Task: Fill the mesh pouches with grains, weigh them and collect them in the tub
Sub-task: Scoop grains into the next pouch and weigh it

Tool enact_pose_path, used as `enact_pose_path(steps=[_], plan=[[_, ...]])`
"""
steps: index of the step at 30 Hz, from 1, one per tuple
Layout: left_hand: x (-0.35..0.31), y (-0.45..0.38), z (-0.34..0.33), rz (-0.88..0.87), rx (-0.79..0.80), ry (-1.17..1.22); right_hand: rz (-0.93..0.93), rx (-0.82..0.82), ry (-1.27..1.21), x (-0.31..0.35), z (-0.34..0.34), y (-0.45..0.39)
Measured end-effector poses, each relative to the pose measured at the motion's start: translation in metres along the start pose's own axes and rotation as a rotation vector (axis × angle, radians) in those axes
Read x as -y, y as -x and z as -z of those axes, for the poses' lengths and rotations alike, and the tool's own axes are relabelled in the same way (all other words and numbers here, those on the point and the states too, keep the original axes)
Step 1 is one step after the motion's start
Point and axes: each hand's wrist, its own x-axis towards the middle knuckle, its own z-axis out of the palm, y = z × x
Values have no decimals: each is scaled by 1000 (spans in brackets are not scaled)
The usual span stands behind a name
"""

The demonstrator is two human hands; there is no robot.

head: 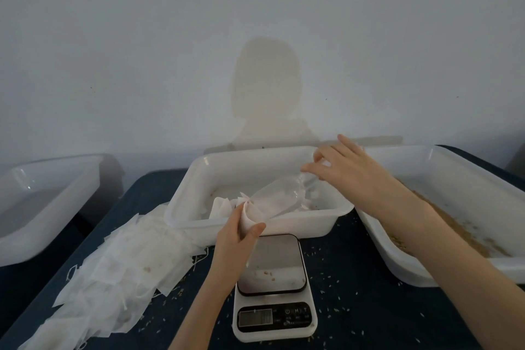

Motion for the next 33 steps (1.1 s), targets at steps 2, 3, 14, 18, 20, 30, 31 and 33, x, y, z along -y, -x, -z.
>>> enact_pose_path(steps=[2,3,14,18,20,30,31,33], plan=[[-2,0,0,-3,-21,0,-37,178,-78,-5,-9,11],[-3,0,0,-8,-32,1,-60,258,-101,-8,-14,16],[-6,1,-14,-5,137,21,-437,250,-240,-69,-34,82],[-4,2,-26,-38,250,-72,-603,292,-258,-97,-40,113],[-2,3,-30,-34,273,-108,-701,390,-266,-107,-43,125],[8,-4,-39,-74,240,-309,-676,926,-202,-94,-73,142],[13,-3,-35,-173,205,-486,-664,934,-193,-91,-73,141],[22,1,-27,-327,157,-704,-641,939,-175,-86,-73,138]])
